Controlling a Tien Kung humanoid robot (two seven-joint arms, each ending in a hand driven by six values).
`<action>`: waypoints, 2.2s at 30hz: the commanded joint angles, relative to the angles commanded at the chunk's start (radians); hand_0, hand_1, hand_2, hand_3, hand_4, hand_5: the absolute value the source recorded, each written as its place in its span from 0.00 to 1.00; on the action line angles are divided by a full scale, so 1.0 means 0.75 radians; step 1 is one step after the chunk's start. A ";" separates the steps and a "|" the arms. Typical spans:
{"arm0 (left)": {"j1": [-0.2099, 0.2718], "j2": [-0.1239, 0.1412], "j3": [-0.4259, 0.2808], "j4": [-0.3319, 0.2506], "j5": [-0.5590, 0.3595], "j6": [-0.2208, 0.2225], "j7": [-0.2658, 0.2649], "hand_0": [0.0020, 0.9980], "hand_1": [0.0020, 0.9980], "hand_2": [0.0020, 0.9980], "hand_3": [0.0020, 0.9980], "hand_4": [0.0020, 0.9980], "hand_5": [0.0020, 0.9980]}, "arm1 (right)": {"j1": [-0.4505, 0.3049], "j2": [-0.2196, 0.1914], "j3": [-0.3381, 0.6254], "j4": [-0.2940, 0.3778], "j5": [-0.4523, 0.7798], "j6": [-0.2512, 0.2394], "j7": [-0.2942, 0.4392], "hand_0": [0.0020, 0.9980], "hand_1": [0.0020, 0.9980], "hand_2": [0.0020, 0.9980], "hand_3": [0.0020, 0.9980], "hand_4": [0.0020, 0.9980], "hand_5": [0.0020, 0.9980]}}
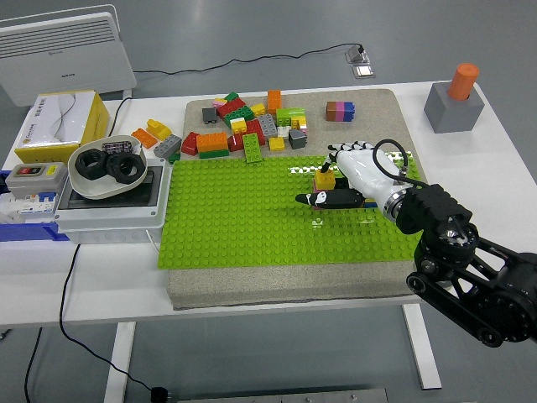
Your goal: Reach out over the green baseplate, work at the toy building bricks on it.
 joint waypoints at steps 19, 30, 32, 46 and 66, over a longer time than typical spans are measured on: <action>-0.001 -0.003 -0.005 -0.002 0.000 0.002 0.000 0.79 0.73 0.64 0.45 0.64 0.42 | 0.001 0.008 0.000 -0.016 0.047 -0.003 -0.001 1.00 0.97 0.96 0.68 1.00 0.91; -0.002 -0.002 -0.004 -0.002 0.000 0.002 0.000 0.79 0.73 0.64 0.45 0.64 0.42 | 0.003 0.011 -0.002 -0.038 0.056 0.001 -0.006 1.00 0.96 0.95 0.67 1.00 0.90; -0.002 -0.002 -0.004 -0.002 0.000 0.003 0.000 0.79 0.73 0.64 0.45 0.64 0.42 | 0.003 0.012 -0.004 -0.039 0.056 0.002 -0.007 1.00 0.96 0.95 0.67 1.00 0.90; -0.002 -0.004 -0.006 -0.001 0.000 0.004 0.000 0.79 0.73 0.64 0.45 0.64 0.42 | 0.001 0.005 -0.009 -0.016 0.048 -0.006 0.001 1.00 0.96 0.95 0.67 1.00 0.88; 0.001 -0.004 -0.005 0.000 0.000 0.001 0.001 0.79 0.73 0.64 0.45 0.64 0.42 | -0.003 -0.004 -0.029 -0.027 0.061 -0.016 0.013 1.00 0.95 0.94 0.67 1.00 0.87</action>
